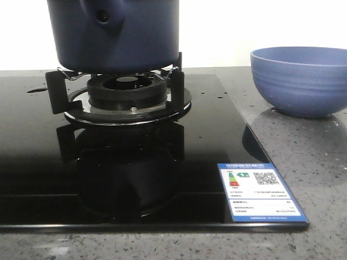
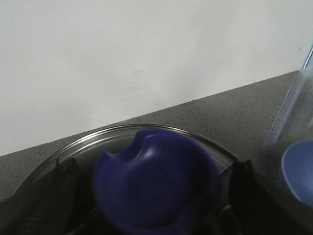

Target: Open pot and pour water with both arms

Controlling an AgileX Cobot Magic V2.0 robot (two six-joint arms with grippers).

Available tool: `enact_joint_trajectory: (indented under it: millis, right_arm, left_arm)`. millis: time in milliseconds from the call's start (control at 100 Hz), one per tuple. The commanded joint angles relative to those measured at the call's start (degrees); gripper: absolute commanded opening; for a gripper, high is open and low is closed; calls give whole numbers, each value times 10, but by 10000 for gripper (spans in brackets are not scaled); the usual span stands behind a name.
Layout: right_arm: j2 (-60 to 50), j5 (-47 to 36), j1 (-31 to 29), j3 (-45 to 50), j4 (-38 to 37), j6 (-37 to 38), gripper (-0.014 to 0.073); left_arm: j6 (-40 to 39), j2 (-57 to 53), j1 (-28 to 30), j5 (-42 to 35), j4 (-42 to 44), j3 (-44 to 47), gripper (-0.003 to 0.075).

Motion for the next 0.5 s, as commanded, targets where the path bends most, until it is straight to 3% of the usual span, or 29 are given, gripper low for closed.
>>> enact_joint_trajectory:
  millis: [0,150,310,400,490]
  right_arm:
    - [-19,-23,-2,-19,6,-7,356]
    - [-19,-23,-2,-19,27,-7,356]
    - [-19,-34,-2,-19,103,-11,352]
    - [-25,-69,-2,-8,189,-26,292]
    - [-46,-134,-1,26,288,-82,171]
  left_arm:
    - [-3,-55,-4,-28,-7,-22,584]
    - [-3,-128,3,-24,3,-22,584]
    - [-3,-196,36,-12,47,-22,541]
    - [-3,-223,67,0,55,-16,436]
    - [-3,-250,107,9,53,-5,249]
